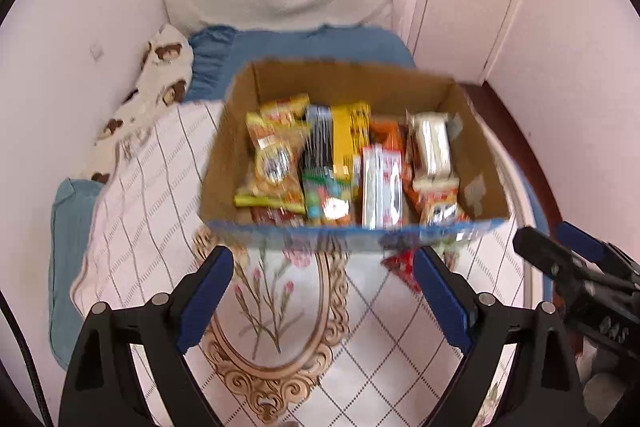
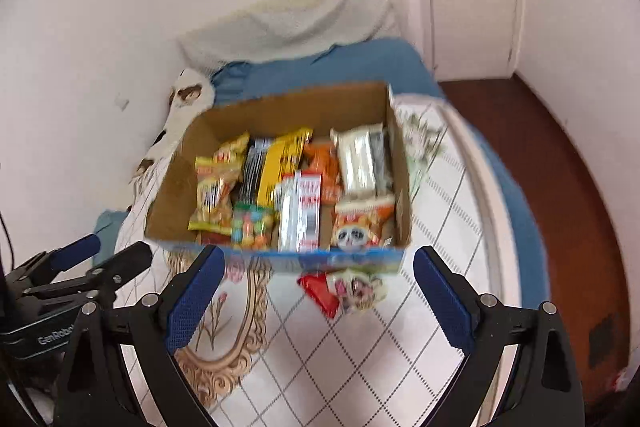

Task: Organize snacks
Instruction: 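Grasp the red triangular packet with the left tool while the right tool grasps the clear portrait packet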

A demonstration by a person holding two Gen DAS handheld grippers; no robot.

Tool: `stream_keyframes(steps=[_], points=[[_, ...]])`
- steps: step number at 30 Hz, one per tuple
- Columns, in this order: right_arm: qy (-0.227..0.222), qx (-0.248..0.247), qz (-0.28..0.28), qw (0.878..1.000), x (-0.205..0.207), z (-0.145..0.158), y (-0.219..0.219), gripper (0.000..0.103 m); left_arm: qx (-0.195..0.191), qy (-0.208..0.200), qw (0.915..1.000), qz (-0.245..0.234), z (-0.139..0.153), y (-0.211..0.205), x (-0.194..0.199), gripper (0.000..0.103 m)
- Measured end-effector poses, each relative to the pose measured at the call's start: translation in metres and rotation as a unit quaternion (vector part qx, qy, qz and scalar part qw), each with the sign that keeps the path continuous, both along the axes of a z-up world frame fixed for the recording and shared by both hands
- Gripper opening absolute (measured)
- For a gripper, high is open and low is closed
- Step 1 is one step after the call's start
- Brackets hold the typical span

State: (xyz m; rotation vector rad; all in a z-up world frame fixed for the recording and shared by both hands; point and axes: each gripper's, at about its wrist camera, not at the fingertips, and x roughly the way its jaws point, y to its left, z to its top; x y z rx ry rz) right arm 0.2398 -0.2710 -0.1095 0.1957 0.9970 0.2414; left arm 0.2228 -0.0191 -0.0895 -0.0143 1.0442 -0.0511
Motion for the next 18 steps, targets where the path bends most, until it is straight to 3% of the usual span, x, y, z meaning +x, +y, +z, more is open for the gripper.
stream_keyframes(steps=[2, 3, 4, 10, 18], points=[[0.034, 0.016, -0.001, 0.999, 0.005, -0.026, -0.009, 0.076, 0.008, 0.027, 0.9996, -0.004, -0.023, -0.009, 0.002, 0.092], [0.044, 0.022, -0.005, 0.999, 0.005, -0.038, -0.014, 0.066, 0.010, 0.035, 0.9993, -0.005, -0.031, -0.013, 0.002, 0.092], [0.051, 0.021, -0.009, 0.998, 0.006, -0.052, -0.019, 0.064, 0.015, 0.049, 0.9987, -0.007, -0.044, -0.018, 0.005, 0.092], [0.093, 0.019, -0.015, 0.995, 0.018, -0.110, -0.033, 0.063, 0.023, 0.105, 0.9942, -0.007, -0.092, -0.038, 0.016, 0.092], [0.127, 0.025, 0.026, 0.991, 0.048, -0.164, -0.014, 0.063, 0.030, 0.155, 0.9875, 0.000, -0.128, -0.047, 0.028, 0.092]])
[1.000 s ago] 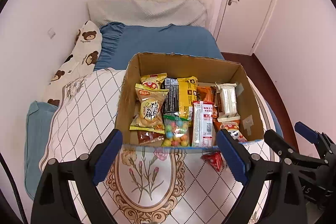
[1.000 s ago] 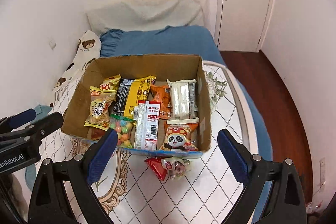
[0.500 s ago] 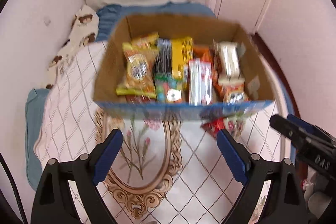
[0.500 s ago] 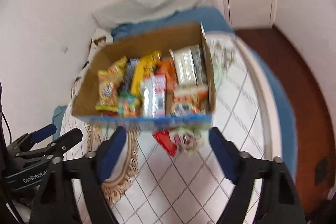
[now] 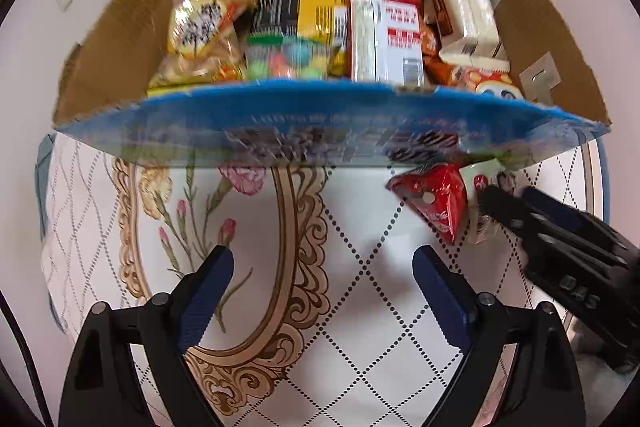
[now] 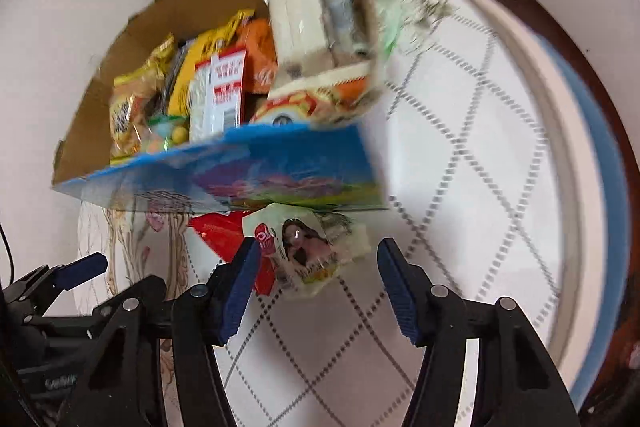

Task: Organize snacks
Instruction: 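Grasp the red triangular packet with the left tool while the right tool grasps the clear portrait packet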

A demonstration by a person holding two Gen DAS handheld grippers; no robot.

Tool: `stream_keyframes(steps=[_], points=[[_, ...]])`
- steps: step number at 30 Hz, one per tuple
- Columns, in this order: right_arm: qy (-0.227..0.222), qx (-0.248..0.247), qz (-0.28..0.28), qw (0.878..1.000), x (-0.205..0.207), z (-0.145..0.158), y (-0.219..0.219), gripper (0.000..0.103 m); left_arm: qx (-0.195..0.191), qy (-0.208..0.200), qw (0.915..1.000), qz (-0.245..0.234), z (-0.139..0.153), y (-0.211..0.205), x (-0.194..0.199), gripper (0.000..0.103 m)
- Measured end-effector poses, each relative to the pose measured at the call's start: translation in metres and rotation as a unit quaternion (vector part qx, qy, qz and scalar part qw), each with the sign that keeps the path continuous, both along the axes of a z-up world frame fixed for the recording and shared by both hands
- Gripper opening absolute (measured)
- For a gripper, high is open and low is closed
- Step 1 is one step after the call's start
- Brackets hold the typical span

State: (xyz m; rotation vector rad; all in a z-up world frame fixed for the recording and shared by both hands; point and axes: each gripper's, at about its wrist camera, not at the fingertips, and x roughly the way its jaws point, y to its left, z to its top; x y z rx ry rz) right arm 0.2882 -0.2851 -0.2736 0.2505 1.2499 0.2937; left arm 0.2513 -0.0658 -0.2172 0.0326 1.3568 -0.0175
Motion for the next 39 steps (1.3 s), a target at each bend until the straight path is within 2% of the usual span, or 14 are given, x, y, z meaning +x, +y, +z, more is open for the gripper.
stream_keyframes(steps=[5, 9, 18, 20, 21, 24, 25, 27, 29, 30, 33, 34, 35, 39], points=[[0.003, 0.012, 0.000, 1.000, 0.005, -0.015, 0.003, 0.064, -0.015, 0.012, 0.9998, 0.011, -0.007, -0.001, -0.001, 0.092], [0.001, 0.021, -0.015, 1.000, -0.006, -0.008, -0.016, 0.049, -0.048, 0.019, 0.9985, 0.018, -0.010, -0.008, 0.004, 0.092], [0.015, 0.014, -0.029, 0.999, -0.022, -0.001, -0.056, 0.049, -0.107, 0.037, 0.9923, 0.050, -0.037, -0.034, 0.026, 0.092], [0.017, 0.016, -0.024, 0.999, -0.024, 0.002, -0.060, 0.049, -0.112, 0.030, 0.9915, 0.058, -0.041, -0.036, 0.030, 0.076], [0.016, 0.018, -0.024, 0.999, -0.024, 0.003, -0.060, 0.049, -0.114, 0.027, 0.9911, 0.063, -0.043, -0.034, 0.033, 0.059], [0.016, 0.023, -0.011, 1.000, -0.019, 0.005, -0.054, 0.051, -0.118, 0.022, 0.9910, 0.059, -0.046, -0.039, 0.027, 0.043], [0.015, 0.026, -0.006, 1.000, -0.017, 0.006, -0.051, 0.052, -0.114, 0.022, 0.9917, 0.055, -0.044, -0.037, 0.023, 0.043], [0.016, 0.021, 0.013, 1.000, -0.008, 0.005, -0.034, 0.067, -0.107, 0.026, 0.9928, 0.048, -0.043, -0.032, 0.012, 0.041], [0.016, 0.016, 0.019, 1.000, -0.002, 0.000, -0.026, 0.075, -0.092, 0.032, 0.9943, 0.042, -0.044, -0.023, 0.000, 0.040], [0.023, 0.013, 0.020, 0.999, 0.004, -0.005, -0.021, 0.076, -0.086, 0.035, 0.9947, 0.043, -0.045, -0.018, -0.006, 0.040], [0.029, 0.019, 0.022, 0.999, 0.014, -0.016, -0.010, 0.074, -0.075, 0.045, 0.9948, 0.051, -0.053, -0.004, -0.019, 0.040], [0.024, 0.010, 0.020, 0.999, 0.016, -0.018, -0.006, 0.071, -0.079, 0.048, 0.9941, 0.056, -0.057, 0.000, -0.021, 0.040], [0.018, -0.002, 0.021, 1.000, 0.017, -0.019, -0.003, 0.061, -0.086, 0.052, 0.9932, 0.057, -0.060, 0.003, -0.022, 0.040], [0.001, -0.030, 0.034, 0.999, 0.008, -0.016, 0.008, 0.055, -0.098, 0.058, 0.9916, 0.060, -0.068, 0.007, -0.016, 0.040]])
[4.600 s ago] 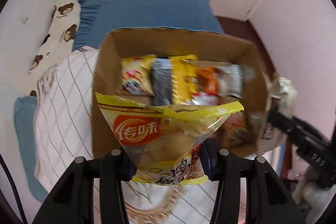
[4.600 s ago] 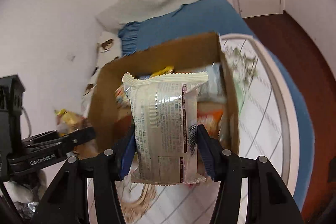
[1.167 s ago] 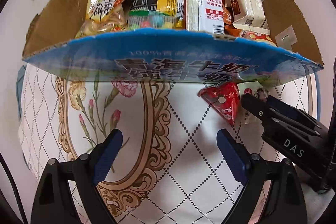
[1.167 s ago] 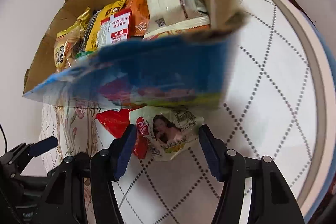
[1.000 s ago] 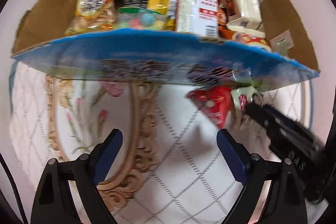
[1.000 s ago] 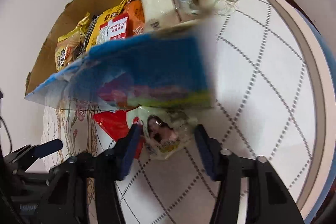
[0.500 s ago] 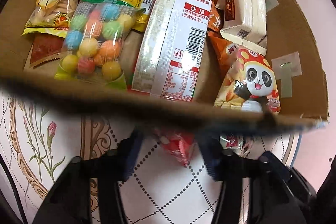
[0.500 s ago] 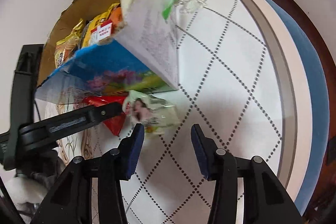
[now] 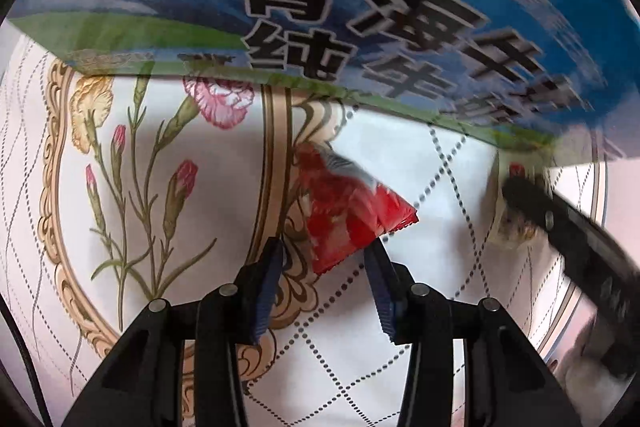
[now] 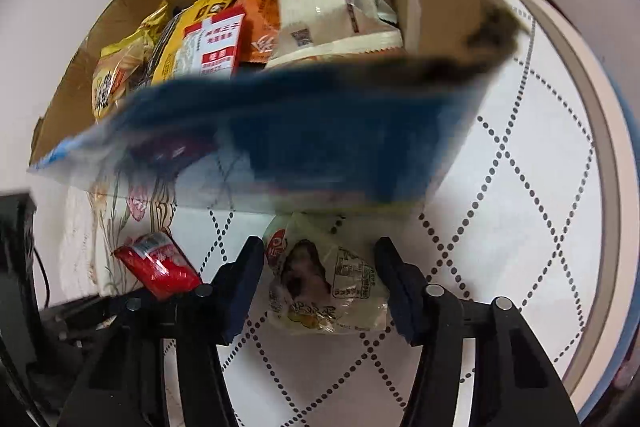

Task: Organize snacks
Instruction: 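Grasp the red triangular packet with the left tool while the right tool grasps the clear portrait packet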

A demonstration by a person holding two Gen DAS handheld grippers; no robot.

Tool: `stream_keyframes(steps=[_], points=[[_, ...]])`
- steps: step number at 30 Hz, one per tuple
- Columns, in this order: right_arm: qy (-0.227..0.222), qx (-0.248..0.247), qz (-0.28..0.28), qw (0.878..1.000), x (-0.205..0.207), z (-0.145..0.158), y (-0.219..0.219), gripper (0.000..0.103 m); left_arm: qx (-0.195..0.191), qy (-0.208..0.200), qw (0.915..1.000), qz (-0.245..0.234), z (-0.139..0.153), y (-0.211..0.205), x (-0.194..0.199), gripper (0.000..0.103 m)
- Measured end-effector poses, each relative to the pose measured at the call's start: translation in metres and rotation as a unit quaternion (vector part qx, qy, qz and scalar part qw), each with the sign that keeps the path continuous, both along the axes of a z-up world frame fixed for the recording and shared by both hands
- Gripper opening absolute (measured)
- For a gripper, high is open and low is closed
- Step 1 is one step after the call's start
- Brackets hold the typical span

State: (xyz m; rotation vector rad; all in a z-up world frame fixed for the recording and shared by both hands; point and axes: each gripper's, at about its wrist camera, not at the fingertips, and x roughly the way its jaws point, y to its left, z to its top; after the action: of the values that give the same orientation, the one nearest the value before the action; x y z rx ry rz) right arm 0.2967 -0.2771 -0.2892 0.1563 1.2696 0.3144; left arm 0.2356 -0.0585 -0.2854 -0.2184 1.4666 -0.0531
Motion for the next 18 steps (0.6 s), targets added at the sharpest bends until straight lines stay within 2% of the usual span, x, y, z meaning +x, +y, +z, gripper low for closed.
stream_keyframes(steps=[2, 4, 6, 11, 13, 15, 17, 18], points=[[0.010, 0.002, 0.007, 1.000, -0.009, 0.001, 0.002, 0.049, -0.006, -0.008, 0.9999, 0.006, 0.002, 0.004, 0.003, 0.040], [0.014, -0.002, 0.018, 1.000, -0.022, 0.003, 0.004, 0.049, -0.009, -0.009, 0.9999, 0.006, 0.003, 0.005, 0.002, 0.039], [0.021, -0.003, 0.027, 0.999, -0.039, 0.003, 0.005, 0.049, -0.013, -0.007, 0.9999, -0.001, 0.005, 0.013, -0.003, 0.031], [0.045, 0.004, 0.043, 0.998, -0.086, 0.001, 0.005, 0.049, -0.023, 0.011, 0.9993, -0.027, 0.005, 0.021, -0.052, 0.030], [0.049, 0.006, 0.044, 0.998, -0.098, 0.000, 0.003, 0.049, -0.039, 0.006, 0.9992, -0.005, 0.010, 0.033, -0.064, 0.030], [0.047, 0.004, 0.039, 0.998, -0.104, -0.001, 0.002, 0.049, -0.057, -0.003, 0.9981, 0.023, 0.014, 0.044, -0.072, 0.036], [0.048, 0.006, 0.032, 0.998, -0.108, -0.004, -0.002, 0.049, -0.081, -0.010, 0.9951, 0.055, 0.018, 0.063, -0.061, 0.046], [0.048, 0.009, 0.026, 0.998, -0.108, -0.005, -0.003, 0.049, -0.088, -0.012, 0.9940, 0.063, 0.020, 0.065, -0.056, 0.047]])
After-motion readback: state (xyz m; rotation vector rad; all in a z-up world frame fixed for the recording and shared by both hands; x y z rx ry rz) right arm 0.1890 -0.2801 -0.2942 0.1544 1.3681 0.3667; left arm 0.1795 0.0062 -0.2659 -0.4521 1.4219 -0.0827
